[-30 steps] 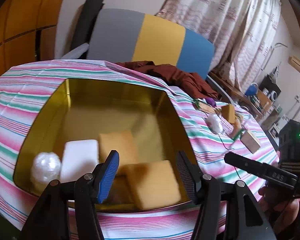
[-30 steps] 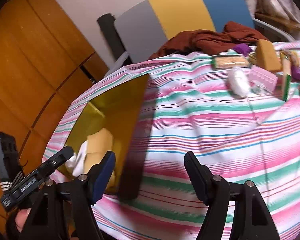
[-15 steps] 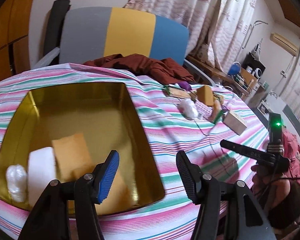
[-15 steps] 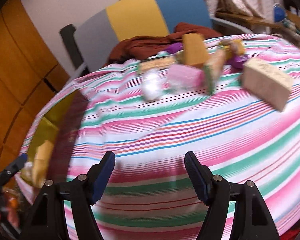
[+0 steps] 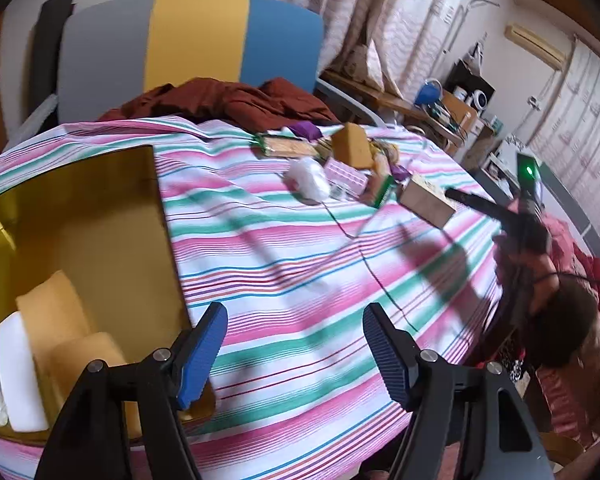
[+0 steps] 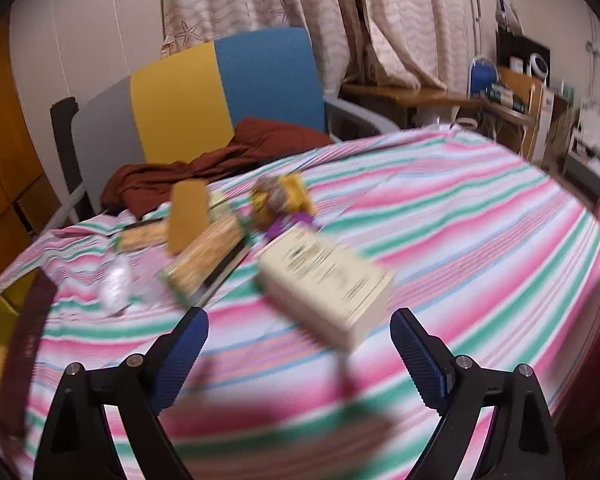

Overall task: Organize objects
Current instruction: 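Withdraw both tools from the tray toward the cream box and snack bar, then grasp the cream box with the right tool while the left grasps the long wrapped snack bar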

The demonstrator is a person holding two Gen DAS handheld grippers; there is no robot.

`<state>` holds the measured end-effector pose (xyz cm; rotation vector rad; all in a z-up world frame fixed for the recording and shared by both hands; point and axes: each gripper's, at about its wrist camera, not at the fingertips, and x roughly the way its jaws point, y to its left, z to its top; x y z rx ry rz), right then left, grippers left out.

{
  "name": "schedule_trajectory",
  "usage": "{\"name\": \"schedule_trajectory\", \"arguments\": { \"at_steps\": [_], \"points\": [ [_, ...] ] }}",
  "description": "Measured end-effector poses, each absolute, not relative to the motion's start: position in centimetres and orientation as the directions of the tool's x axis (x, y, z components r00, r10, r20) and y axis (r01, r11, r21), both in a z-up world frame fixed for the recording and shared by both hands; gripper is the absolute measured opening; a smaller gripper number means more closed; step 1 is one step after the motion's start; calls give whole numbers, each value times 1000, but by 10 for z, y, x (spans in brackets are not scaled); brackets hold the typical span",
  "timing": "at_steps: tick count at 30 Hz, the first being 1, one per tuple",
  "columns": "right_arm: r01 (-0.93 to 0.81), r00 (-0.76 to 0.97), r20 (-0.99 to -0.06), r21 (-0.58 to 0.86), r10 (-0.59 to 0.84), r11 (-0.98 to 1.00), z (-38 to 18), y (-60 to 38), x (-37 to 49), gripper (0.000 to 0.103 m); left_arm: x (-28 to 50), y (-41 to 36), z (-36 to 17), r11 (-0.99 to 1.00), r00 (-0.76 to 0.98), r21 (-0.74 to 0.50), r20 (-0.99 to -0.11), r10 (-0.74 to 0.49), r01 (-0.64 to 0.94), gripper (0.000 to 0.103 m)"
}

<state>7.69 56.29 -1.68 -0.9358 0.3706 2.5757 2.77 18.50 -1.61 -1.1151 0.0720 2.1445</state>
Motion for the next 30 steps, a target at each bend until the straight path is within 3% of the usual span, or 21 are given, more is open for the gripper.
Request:
{"name": "schedule_trajectory", "arguments": {
  "at_steps": [11,15,22,30],
  "points": [
    [-332,-690,-692,45,210,-942,-42,600,33,94,27,219,-16,-712,-334,-209,-772,541,-670,71],
    [-316,-683,-705,46,193,-948,-56,592,27,75,20,242,-15,-685,-353,-151,-766,537,-713,71],
    [-411,-692,-675,78,255,-908,-63,590,39,58,4,297,-21,-641,-330,-140,-763,555,-754,71],
    [-499,-677,-643,45,357,-865,-65,588,48,53,-24,377,-31,-608,-320,-131,-753,575,-783,71]
  ]
}}
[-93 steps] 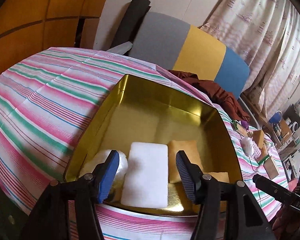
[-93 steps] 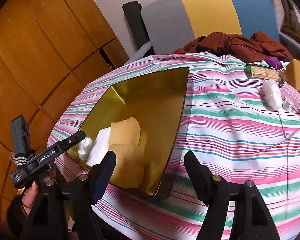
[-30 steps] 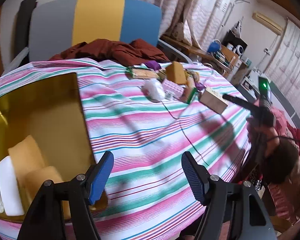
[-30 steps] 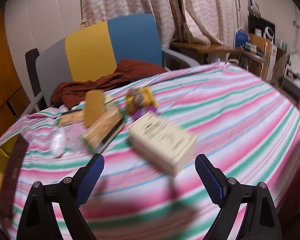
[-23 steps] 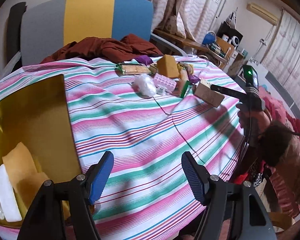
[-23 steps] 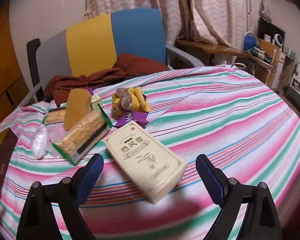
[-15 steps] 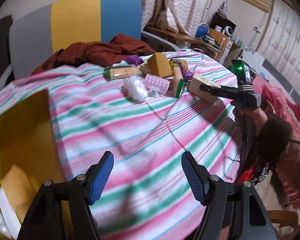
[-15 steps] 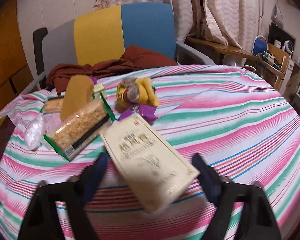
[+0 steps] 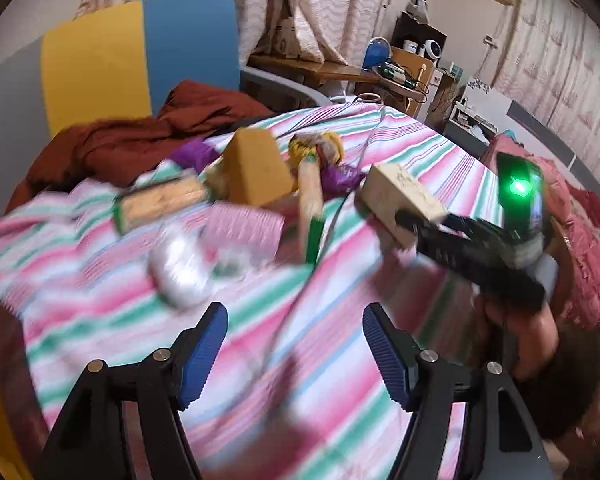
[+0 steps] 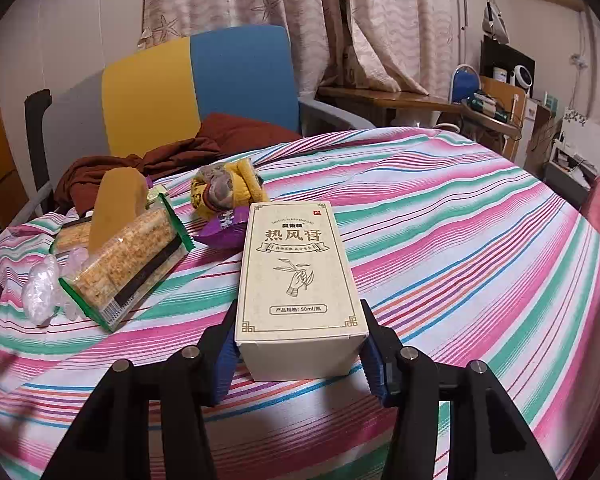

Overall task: Organize objects
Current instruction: 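Grasp the cream box with the right tool while the left grasps the long wrapped snack bar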

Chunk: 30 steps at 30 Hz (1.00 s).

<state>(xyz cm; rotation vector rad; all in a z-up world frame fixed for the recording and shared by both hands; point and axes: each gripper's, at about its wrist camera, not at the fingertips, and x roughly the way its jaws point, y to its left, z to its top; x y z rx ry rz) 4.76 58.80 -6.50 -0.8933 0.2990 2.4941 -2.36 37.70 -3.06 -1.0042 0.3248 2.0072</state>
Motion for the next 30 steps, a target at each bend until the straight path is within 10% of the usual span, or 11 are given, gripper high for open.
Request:
{"name": "schedule_trajectory", "arguments": {
  "at_steps": [13,18,30],
  "points": [
    [-520,-665,-642,32,382,-853,-68,592,46,51,-62,477,-54,-598,-372,-23,-764,527,-801,71],
    [-529,-659,-641,22,394,-848,-70,592,47,51,-62,486,-67,-575,-340,-19,-790,511,-818,30],
    [-543,-651,-640,17,408,-840,-70,592,50,51,-24,444,-70,-583,-482,98,-679,554,-807,19]
  ]
}}
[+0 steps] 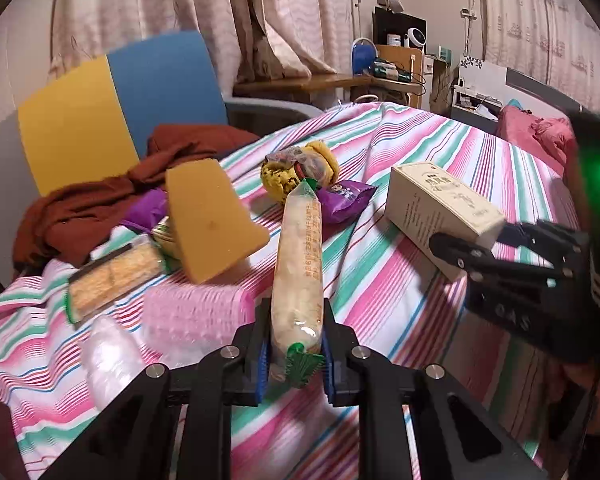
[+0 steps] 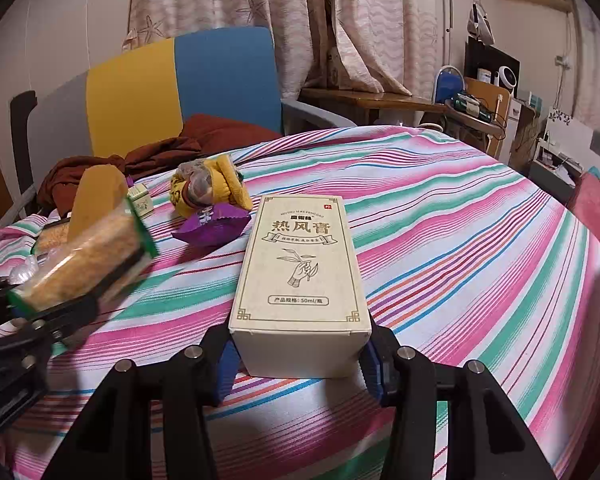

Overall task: Organize objects
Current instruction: 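Grasp the cream box with the right tool while the left grasps the long wrapped snack bar, then carry the cream box and snack bar into the gold tray and open both tools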

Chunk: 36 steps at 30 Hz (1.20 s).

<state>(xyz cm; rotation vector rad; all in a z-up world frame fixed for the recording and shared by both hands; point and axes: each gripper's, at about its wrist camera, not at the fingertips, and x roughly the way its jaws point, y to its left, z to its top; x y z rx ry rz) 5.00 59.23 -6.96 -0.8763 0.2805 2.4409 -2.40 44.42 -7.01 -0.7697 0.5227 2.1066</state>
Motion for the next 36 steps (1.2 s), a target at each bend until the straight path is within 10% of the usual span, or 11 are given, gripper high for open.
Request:
{"name": "schedule_trajectory", "arguments": {
  "at_steps": [36],
  "points": [
    [-439,-721,-605,23,337,-898,-50,491,83,51,8,309,-64,-680,-443,-115,-678,586,-724,19]
  ]
}}
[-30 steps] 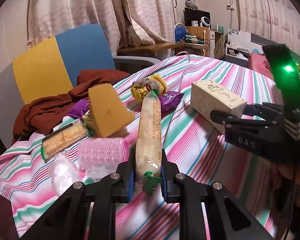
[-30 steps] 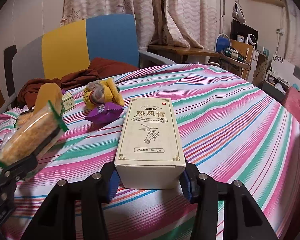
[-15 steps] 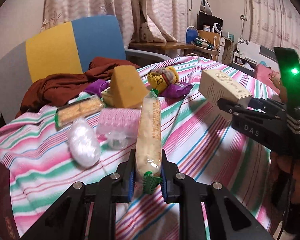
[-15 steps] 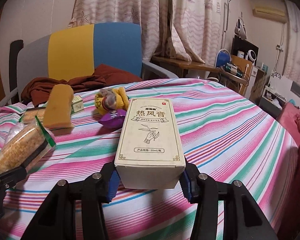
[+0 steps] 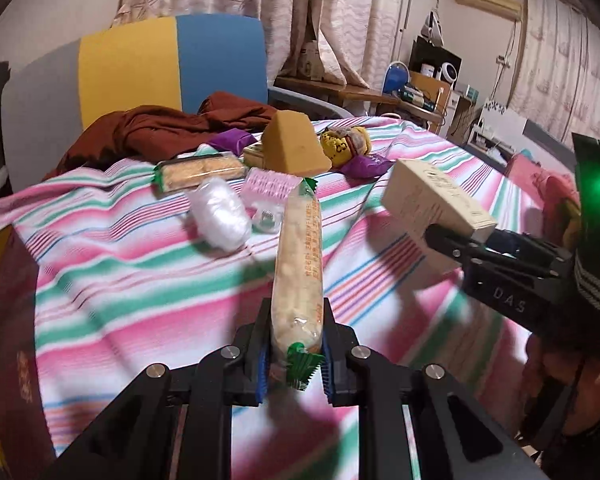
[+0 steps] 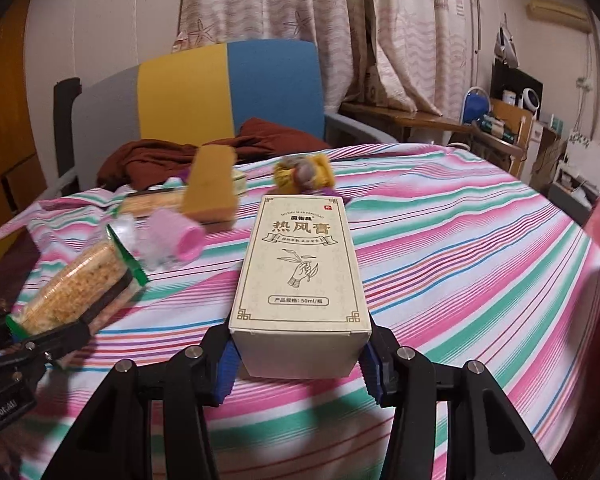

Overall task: Organize objects
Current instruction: 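Carry the cream box and snack bar into the gold tray and open both tools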

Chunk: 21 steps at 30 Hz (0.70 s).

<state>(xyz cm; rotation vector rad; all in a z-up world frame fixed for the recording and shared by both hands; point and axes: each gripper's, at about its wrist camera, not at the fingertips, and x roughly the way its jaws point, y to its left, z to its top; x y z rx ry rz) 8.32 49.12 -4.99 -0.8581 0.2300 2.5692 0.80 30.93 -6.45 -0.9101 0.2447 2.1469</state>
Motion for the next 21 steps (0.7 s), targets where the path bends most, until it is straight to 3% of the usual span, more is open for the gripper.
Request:
{"name": "schedule_trajectory", "arguments": {
  "at_steps": [14,21],
  "points": [
    [-180,-813,-577,123,78,-976,-10,369,55,51,6,200,-22,-769,-552,-208,-586,593,-605,19],
    [-11,-813,-576,161,-85,-987,9,300,36,51,-13,132,-16,-845,-613,-244,-597,518,-476,19]
  ]
}}
